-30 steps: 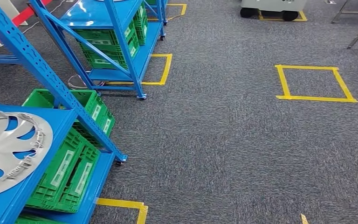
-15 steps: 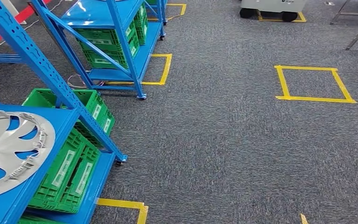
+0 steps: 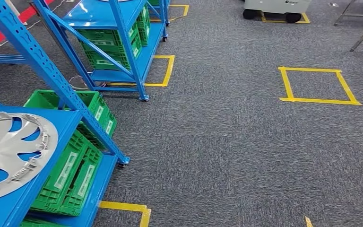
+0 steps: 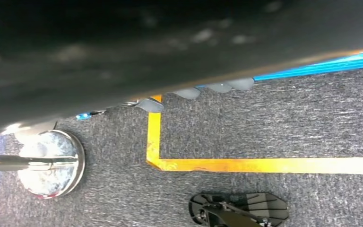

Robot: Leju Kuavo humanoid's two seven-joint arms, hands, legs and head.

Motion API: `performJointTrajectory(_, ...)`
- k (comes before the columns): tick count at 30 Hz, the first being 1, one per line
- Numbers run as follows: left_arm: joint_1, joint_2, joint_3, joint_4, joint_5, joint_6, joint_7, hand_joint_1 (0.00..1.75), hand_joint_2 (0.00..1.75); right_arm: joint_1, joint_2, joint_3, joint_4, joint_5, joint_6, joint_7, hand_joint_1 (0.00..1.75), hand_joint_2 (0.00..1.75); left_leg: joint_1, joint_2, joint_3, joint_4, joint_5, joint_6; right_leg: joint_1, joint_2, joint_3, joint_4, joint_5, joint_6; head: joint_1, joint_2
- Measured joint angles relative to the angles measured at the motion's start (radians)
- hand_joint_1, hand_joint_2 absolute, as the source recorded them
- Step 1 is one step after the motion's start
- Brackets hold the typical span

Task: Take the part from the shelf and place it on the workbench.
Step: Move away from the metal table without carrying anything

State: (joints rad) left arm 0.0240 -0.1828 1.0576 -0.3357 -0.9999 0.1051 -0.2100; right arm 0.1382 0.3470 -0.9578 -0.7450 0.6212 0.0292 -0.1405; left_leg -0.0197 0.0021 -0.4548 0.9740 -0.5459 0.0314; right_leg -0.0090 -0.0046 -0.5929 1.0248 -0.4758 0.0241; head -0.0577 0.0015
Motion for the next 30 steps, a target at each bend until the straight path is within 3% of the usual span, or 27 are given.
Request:
performJointTrajectory(2, -0.001, 0.0, 0.001, 0.001, -0.003, 0.0, -0.001, 0.0, 0.0, -0.001, 0.0, -0.002, 0.0, 0.004, 0.0, 0.0, 0.0, 0.0, 0.006, -0.004, 0.007, -0.021, 0.016, 0.009, 0.001, 0.001, -0.021, 0.042, -0.03, 0.006, 0.003, 0.0)
performJointTrajectory(5, 0.001, 0.0, 0.001, 0.004, -0.005, 0.0, -0.001, 0.0, 0.0, -0.001, -0.001, -0.006, 0.0, 0.008, 0.0, -0.001, 0.0, 0.0, 0.009, -0.014, 0.009, -0.027, 0.022, 0.011, -0.003, 0.004, -0.105, 0.226, -0.115, 0.013, 0.007, 0.0)
performJointTrajectory(6, 0.002, 0.0, 0.002, 0.005, -0.005, 0.0, -0.001, 0.0, 0.0, -0.001, -0.001, -0.007, 0.0, 0.008, 0.0, -0.001, 0.0, 0.0, 0.01, -0.02, 0.009, -0.027, 0.021, 0.01, -0.004, 0.004, -0.122, 0.264, -0.123, 0.016, 0.007, 0.0)
performJointTrajectory(7, 0.003, 0.0, 0.002, 0.006, -0.005, 0.0, -0.001, 0.0, 0.0, -0.001, -0.001, -0.007, 0.0, 0.009, 0.0, -0.001, 0.0, 0.0, 0.011, -0.027, 0.011, -0.026, 0.02, 0.007, -0.006, 0.004, -0.121, 0.265, -0.111, 0.019, 0.007, 0.0)
performJointTrajectory(8, 0.002, -0.001, 0.002, 0.006, -0.005, 0.0, -0.001, 0.0, 0.0, 0.0, -0.001, -0.008, 0.0, 0.009, 0.0, -0.001, 0.0, 0.0, 0.013, -0.036, 0.014, -0.024, 0.017, 0.003, -0.008, 0.007, -0.1, 0.224, -0.081, 0.022, 0.007, 0.0)
performJointTrajectory(10, 0.0, -0.001, 0.002, 0.008, -0.005, 0.0, -0.001, 0.0, 0.0, 0.0, -0.001, -0.008, 0.001, 0.01, 0.0, -0.001, 0.0, 0.0, 0.017, -0.057, 0.017, -0.013, 0.006, -0.011, -0.017, 0.041, -0.028, 0.088, -0.026, 0.029, 0.009, 0.0)
performJointTrajectory(11, -0.002, 0.0, 0.002, 0.008, -0.005, 0.0, -0.001, 0.0, 0.0, 0.0, -0.001, -0.008, 0.002, 0.01, 0.0, -0.001, 0.0, 0.0, 0.017, -0.067, 0.014, -0.005, 0.0, -0.019, -0.021, 0.062, 0.002, 0.038, -0.016, 0.028, 0.01, 0.0)
performJointTrajectory(13, -0.005, 0.001, 0.002, 0.009, -0.005, 0.0, -0.001, 0.0, 0.0, 0.0, -0.001, -0.007, 0.004, 0.012, 0.0, 0.0, 0.0, 0.0, 0.02, -0.087, 0.005, 0.005, -0.006, -0.032, -0.021, 0.082, 0.025, 0.009, -0.028, 0.018, 0.01, 0.0)
performJointTrajectory(15, -0.005, 0.002, 0.002, 0.01, -0.005, 0.0, -0.001, 0.0, 0.0, -0.002, 0.0, -0.008, 0.005, 0.013, 0.0, 0.0, 0.0, 0.0, 0.024, -0.096, 0.0, 0.009, -0.008, -0.04, -0.019, 0.061, 0.028, 0.008, -0.033, 0.002, 0.008, 0.0)
performJointTrajectory(17, -0.006, 0.003, 0.003, 0.01, -0.005, 0.0, -0.001, 0.0, 0.0, -0.003, 0.0, -0.008, 0.005, 0.013, 0.0, 0.0, 0.0, 0.0, 0.025, -0.061, -0.02, 0.053, -0.034, -0.049, -0.019, 0.038, 0.033, 0.005, -0.036, -0.011, 0.003, 0.0)
performJointTrajectory(19, -0.01, 0.003, 0.003, 0.011, -0.006, 0.0, -0.001, 0.0, 0.0, -0.003, 0.0, -0.008, 0.005, 0.013, 0.0, 0.0, 0.0, 0.0, 0.025, -0.02, -0.087, 0.178, -0.092, -0.056, -0.015, 0.008, 0.036, 0.004, -0.042, -0.021, -0.002, 0.0)
performJointTrajectory(20, -0.011, 0.003, 0.003, 0.012, -0.006, 0.0, -0.001, 0.0, 0.0, -0.003, 0.0, -0.008, 0.005, 0.013, 0.0, 0.0, 0.0, 0.0, 0.025, -0.014, -0.129, 0.249, -0.118, -0.058, -0.012, -0.007, 0.037, 0.004, -0.044, -0.024, -0.002, 0.0)
performJointTrajectory(21, -0.01, 0.003, 0.003, 0.012, -0.005, 0.0, -0.001, 0.0, 0.0, -0.003, 0.0, -0.008, 0.005, 0.014, 0.0, 0.0, 0.0, 0.0, 0.026, -0.012, -0.16, 0.299, -0.127, -0.058, -0.01, -0.02, 0.038, 0.004, -0.047, -0.026, -0.002, 0.0)
performJointTrajectory(22, -0.007, 0.003, 0.003, 0.013, -0.005, 0.0, -0.001, 0.0, 0.0, -0.004, 0.0, -0.008, 0.005, 0.014, 0.0, 0.0, 0.0, 0.0, 0.026, -0.011, -0.172, 0.311, -0.114, -0.057, -0.009, -0.032, 0.04, 0.004, -0.049, -0.026, -0.002, 0.0)
performJointTrajectory(24, -0.002, 0.003, 0.003, 0.013, -0.005, 0.0, -0.001, 0.0, 0.0, -0.005, 0.0, -0.008, 0.005, 0.014, -0.001, 0.0, 0.0, 0.0, 0.024, 0.002, -0.142, 0.225, -0.037, -0.048, -0.006, -0.053, 0.05, 0.004, -0.054, -0.026, -0.002, 0.0)
performJointTrajectory(26, -0.003, 0.004, 0.003, 0.013, -0.005, 0.0, -0.001, 0.0, 0.0, -0.005, 0.001, -0.008, 0.006, 0.013, 0.0, 0.0, 0.0, 0.0, 0.013, 0.053, -0.09, 0.099, 0.024, -0.033, -0.003, -0.072, 0.054, 0.004, -0.06, -0.021, -0.002, 0.0)
performJointTrajectory(28, -0.007, 0.006, 0.003, 0.013, -0.006, 0.0, -0.002, 0.0, 0.0, -0.006, 0.001, -0.008, 0.006, 0.013, 0.0, 0.0, 0.0, 0.0, 0.001, 0.085, -0.074, 0.047, 0.032, -0.024, 0.0, -0.093, 0.056, 0.004, -0.064, -0.013, -0.003, 0.0)
performJointTrajectory(30, -0.006, 0.006, 0.003, 0.013, -0.006, 0.0, -0.002, 0.0, 0.0, -0.008, 0.001, -0.008, 0.006, 0.013, 0.0, 0.0, 0.0, 0.0, 0.0, 0.065, -0.076, 0.037, 0.036, -0.016, -0.001, -0.113, 0.062, 0.002, -0.067, -0.002, -0.003, 0.0)
